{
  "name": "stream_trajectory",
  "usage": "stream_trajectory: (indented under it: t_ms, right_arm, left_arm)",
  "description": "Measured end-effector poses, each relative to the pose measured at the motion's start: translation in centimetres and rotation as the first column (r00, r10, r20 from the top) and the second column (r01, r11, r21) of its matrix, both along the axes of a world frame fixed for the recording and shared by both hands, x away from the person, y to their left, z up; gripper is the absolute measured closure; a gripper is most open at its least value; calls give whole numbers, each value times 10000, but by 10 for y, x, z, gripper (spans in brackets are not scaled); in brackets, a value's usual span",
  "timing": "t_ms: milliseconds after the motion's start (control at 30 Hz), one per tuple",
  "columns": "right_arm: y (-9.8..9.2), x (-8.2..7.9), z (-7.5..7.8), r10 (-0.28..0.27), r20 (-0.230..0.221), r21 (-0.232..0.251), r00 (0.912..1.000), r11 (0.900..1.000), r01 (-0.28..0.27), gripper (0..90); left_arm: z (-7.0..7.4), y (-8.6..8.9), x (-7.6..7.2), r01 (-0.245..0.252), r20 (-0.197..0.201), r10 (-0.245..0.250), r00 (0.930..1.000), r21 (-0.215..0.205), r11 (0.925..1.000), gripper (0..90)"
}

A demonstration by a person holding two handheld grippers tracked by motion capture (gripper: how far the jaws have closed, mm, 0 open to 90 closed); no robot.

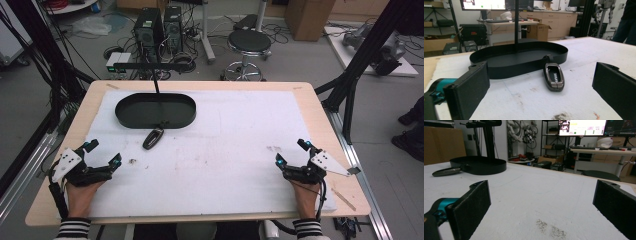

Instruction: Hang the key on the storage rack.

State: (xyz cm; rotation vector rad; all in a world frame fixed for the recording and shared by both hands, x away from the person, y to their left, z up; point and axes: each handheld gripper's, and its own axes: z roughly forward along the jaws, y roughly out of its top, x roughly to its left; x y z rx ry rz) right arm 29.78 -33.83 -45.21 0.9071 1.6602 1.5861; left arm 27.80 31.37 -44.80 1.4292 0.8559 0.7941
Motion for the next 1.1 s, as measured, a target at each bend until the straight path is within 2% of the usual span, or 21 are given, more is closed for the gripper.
stream_trajectory:
  t_ms: [100,200,300,367,467,600,733,800,833,867,900,933,1000,1100]
  right_arm:
    - [0,0,0,5,-11,-19,10000,10000,-5,4]
    - [0,0,0,32,-13,49,10000,10000,-32,4]
    - [0,0,0,42,-39,66,10000,10000,-41,4]
    - [0,0,0,11,4,-28,10000,10000,-11,4]
    - [0,0,0,6,-15,-25,10000,10000,-6,4]
    - [0,0,0,8,-17,9,10000,10000,-8,4]
    - [0,0,0,21,-38,45,10000,10000,-21,4]
    - [0,0,0,22,-22,23,10000,10000,-22,4]
    - [0,0,0,21,-32,49,10000,10000,-21,4]
    - [0,0,0,21,-32,49,10000,10000,-21,4]
    - [0,0,0,6,2,22,10000,10000,-6,4]
    - [0,0,0,25,-13,55,10000,10000,-25,4]
    - [0,0,0,18,-19,57,10000,10000,-18,4]
    - [0,0,0,17,-23,61,10000,10000,-17,4]
  left_arm:
    - [5,1,0,155,33,-155,9999,5,9999,17]
    - [12,0,2,291,-43,-289,9996,281,9992,17]
    - [16,0,4,388,-104,-384,9992,348,9986,17]
    - [24,-1,8,618,-284,-603,9978,570,9965,17]
    - [34,-2,11,828,-474,-799,9957,618,9947,17]
    - [45,-4,14,948,-578,-903,9942,802,9923,17]
    - [61,-9,22,1188,-875,-1098,9901,1060,9872,17]
    - [64,-11,24,1238,-944,-1135,9890,1110,9861,17]
    - [69,-14,28,1413,-1140,-1271,9853,1267,9818,17]
    - [69,-14,28,1413,-1140,-1271,9853,1267,9818,17]
    - [74,-17,33,1686,-1376,-1493,9792,1409,9756,17]
    - [74,-17,33,1686,-1376,-1493,9792,1409,9756,17]
    - [82,-22,39,1965,-1547,-1730,9727,1520,9687,17]
    - [89,-27,45,2128,-1748,-1832,9674,1690,9624,17]
